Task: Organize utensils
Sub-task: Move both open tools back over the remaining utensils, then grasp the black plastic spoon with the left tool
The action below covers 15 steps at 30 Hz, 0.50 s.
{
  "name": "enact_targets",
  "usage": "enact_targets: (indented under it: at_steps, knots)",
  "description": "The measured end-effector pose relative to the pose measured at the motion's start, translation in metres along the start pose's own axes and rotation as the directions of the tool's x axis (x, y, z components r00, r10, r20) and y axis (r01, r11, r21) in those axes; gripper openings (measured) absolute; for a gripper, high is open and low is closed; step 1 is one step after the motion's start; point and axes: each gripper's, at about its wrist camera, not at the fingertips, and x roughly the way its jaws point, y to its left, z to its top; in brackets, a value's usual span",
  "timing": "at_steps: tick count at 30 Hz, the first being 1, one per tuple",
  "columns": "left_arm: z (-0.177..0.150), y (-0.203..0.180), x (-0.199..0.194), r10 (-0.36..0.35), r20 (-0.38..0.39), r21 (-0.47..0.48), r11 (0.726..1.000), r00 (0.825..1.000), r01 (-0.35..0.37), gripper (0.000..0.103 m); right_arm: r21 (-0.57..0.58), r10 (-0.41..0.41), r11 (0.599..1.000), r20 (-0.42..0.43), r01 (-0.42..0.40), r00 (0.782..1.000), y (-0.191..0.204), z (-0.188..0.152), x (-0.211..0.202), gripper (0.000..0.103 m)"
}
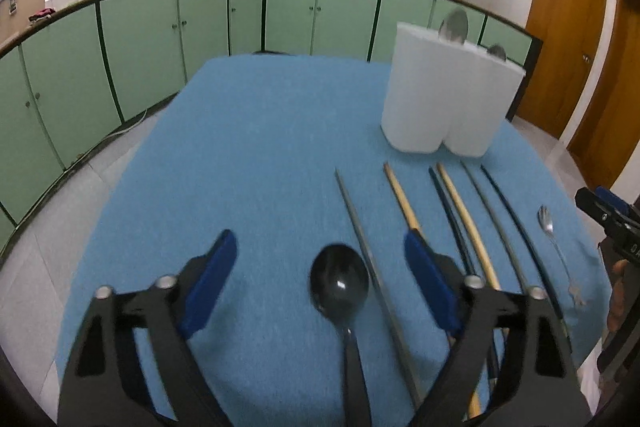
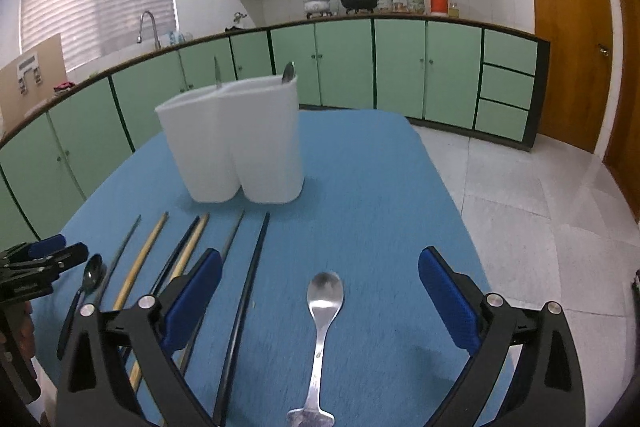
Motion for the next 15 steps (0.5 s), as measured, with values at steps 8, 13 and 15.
enact_targets:
  at_steps: [8, 13, 15]
  knots:
    - [-0.005, -0.002, 0.01, -0.016, -0.036, -0.018, 1.0, 0.999, 0.015, 0.066, 0.002, -0.001, 1.0, -0.013, 0.001, 1.0, -0.001, -0.007, 0.001, 0.097]
    - [-0.004, -0.004, 0.014, -0.021, -0.038, -0.017, 1.0, 0.999, 0.021, 0.065, -0.007, 0.0, 1.0, -0.009, 0.0, 1.0, -0.001, -0.009, 0.0, 0.097]
    - [-0.003, -0.004, 0.016, -0.024, -0.045, -0.014, 1.0, 0.999, 0.024, 0.061, -0.015, 0.003, 1.0, -0.012, -0.004, 1.0, 0.001, -0.009, 0.001, 0.097]
